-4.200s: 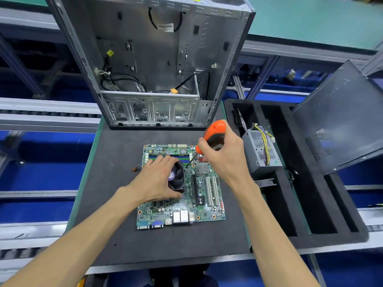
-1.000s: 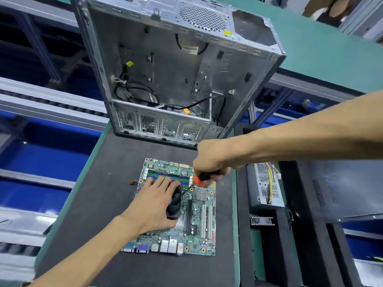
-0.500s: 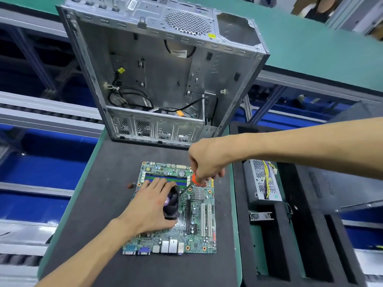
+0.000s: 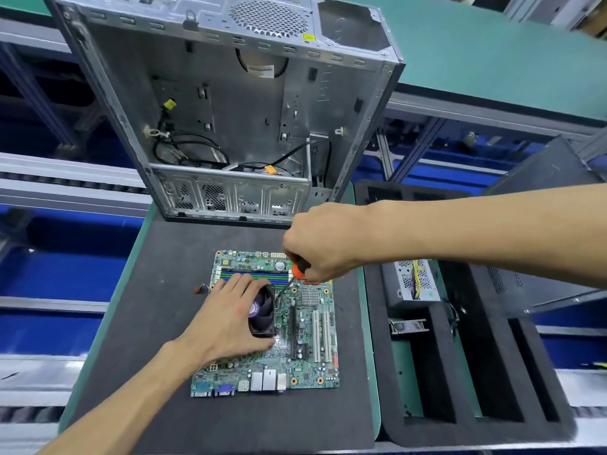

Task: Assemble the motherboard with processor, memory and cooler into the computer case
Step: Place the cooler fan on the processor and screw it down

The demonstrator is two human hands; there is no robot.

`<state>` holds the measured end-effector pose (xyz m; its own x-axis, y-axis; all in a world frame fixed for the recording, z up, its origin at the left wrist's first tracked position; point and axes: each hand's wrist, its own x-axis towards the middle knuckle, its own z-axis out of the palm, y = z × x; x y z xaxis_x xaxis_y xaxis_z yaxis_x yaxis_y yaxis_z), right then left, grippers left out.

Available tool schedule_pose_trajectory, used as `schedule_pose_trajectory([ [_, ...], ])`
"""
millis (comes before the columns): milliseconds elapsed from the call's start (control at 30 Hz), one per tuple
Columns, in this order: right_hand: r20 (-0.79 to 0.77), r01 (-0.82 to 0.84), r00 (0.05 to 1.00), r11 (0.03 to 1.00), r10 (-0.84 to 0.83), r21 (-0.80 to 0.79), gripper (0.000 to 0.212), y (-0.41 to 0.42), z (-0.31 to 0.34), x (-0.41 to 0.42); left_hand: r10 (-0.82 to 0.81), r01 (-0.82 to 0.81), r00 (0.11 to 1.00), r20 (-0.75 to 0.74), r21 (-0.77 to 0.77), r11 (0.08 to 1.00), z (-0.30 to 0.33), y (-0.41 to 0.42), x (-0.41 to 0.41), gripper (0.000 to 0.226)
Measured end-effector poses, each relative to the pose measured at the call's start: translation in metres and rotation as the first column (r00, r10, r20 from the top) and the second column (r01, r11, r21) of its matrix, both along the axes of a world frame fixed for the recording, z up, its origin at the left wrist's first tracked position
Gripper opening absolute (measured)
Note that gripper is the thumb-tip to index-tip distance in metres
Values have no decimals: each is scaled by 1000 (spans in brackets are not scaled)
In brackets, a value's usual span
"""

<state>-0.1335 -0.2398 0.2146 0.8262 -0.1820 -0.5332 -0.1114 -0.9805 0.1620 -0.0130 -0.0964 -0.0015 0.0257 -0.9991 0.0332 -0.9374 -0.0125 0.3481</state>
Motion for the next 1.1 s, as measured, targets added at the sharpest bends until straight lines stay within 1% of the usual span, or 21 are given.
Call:
schedule_pose_trajectory([
  [67, 6, 16, 1000, 1000, -16, 5, 28, 1, 0, -4, -5, 5, 1000, 19, -12, 1000, -1, 1, -1, 94],
  [167, 42, 59, 997, 998, -60, 32, 20, 3, 1, -13, -6, 8, 998, 66, -39, 999, -1, 2, -3, 95],
  [300, 94, 79, 992, 992, -88, 100, 23, 11, 2, -25, -17, 24, 996, 92, -77, 997, -1, 3, -3, 94],
  [467, 143, 119, 980, 981, -141, 152, 20, 22, -1, -31, -29, 36, 995, 98, -63, 997, 0, 3, -2, 97],
  [533, 166, 135, 973, 977, -163, 163, 20, 25, 0, -32, -52, 55, 995, 90, -32, 998, 1, 2, 0, 105],
  [567, 176, 143, 969, 975, -173, 172, 20, 26, 1, -32, -64, 65, 995, 71, -11, 998, 1, 1, 3, 112],
  [633, 188, 158, 962, 968, -195, 195, 20, 26, 5, -32, -57, 57, 998, -26, 12, 998, 3, 3, 9, 123],
  [700, 207, 172, 953, 959, -220, 225, 19, 25, 10, -31, -11, 11, 992, -129, -5, 1000, 5, 11, 19, 124],
  [767, 237, 161, 947, 959, -217, 235, 20, 25, 11, -28, 87, -96, 971, -221, -29, 995, 6, 24, 28, 117],
  [833, 262, 138, 944, 961, -202, 241, 21, 27, 10, -23, 211, -247, 922, -326, -73, 966, 2, 41, 31, 103],
  [867, 274, 125, 942, 962, -191, 242, 22, 28, 8, -19, 277, -335, 883, -380, -95, 937, -1, 50, 31, 94],
  [900, 286, 112, 941, 965, -180, 239, 22, 30, 6, -16, 347, -425, 832, -433, -96, 900, -4, 59, 29, 86],
  [933, 295, 99, 941, 967, -168, 236, 22, 31, 4, -11, 418, -506, 770, -483, -63, 860, -6, 66, 25, 82],
  [967, 301, 86, 941, 968, -156, 235, 21, 33, 1, -7, 487, -572, 694, -531, 5, 820, -7, 71, 19, 83],
  [1033, 308, 54, 943, 970, -127, 236, 20, 37, -4, 3, 610, -647, 505, -610, 200, 736, -10, 76, 8, 94],
  [1067, 306, 42, 945, 972, -113, 230, 20, 38, -7, 6, 650, -653, 426, -629, 284, 702, -10, 75, 4, 98],
  [1100, 304, 37, 947, 974, -106, 225, 19, 38, -9, 9, 676, -641, 374, -634, 350, 683, -10, 72, 0, 100],
])
